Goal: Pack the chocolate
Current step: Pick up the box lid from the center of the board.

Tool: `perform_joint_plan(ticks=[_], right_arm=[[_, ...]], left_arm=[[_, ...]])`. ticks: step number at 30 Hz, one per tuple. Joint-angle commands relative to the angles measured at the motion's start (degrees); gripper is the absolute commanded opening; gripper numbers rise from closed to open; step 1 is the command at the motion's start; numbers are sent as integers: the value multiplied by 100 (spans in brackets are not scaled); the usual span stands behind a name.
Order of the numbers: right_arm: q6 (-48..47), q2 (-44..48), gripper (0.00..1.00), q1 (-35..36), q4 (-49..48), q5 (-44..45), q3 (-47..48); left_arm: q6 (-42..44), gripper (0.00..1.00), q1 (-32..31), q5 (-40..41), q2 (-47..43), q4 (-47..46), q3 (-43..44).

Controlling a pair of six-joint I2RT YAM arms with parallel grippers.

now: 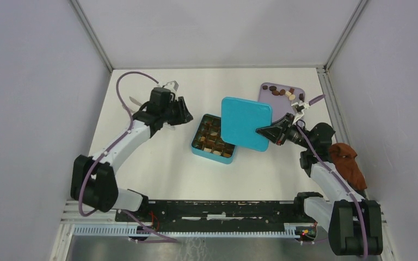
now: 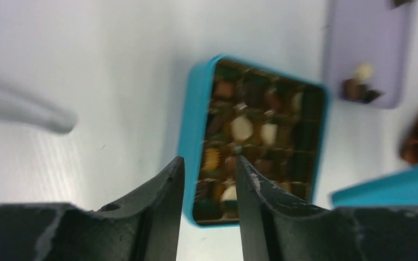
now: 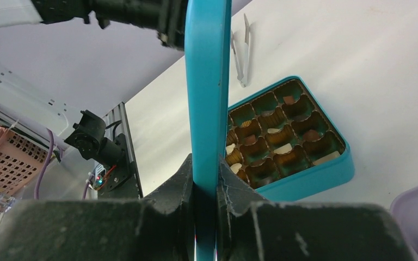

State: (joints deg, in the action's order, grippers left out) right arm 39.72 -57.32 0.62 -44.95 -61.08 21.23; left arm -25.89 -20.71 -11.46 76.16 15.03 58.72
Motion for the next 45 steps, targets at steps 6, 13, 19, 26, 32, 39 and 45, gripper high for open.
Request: perform_joint_plan(ticks=[6,13,19,26,32,39,45], right_arm=[[-132,-188,0,-27,-137,-141,284],[-98,-315,0,-27,-145,-245,268],[315,-354,0,-27,-576,-315,184],[399,-321,0,-21,-534,-238,180],[477,-338,0,-29,-534,-203,193],[690,-429,0,-27,-601,-141,164],[1011,-838,0,-30,-629,-302,343]], left_arm=[[558,29,10,377,1366,1103,579],[629,22,-2,-30,1863,1195,499],[646,22,-5,-210,1807,1151,218],[539,22,-122,-529,1808,905,-48],[271,22,-474,-748,1652,601,-248],[-288,22,-1252,-480,1066,171,-618],[-762,22,-1551,867,-344,-17,-1378]])
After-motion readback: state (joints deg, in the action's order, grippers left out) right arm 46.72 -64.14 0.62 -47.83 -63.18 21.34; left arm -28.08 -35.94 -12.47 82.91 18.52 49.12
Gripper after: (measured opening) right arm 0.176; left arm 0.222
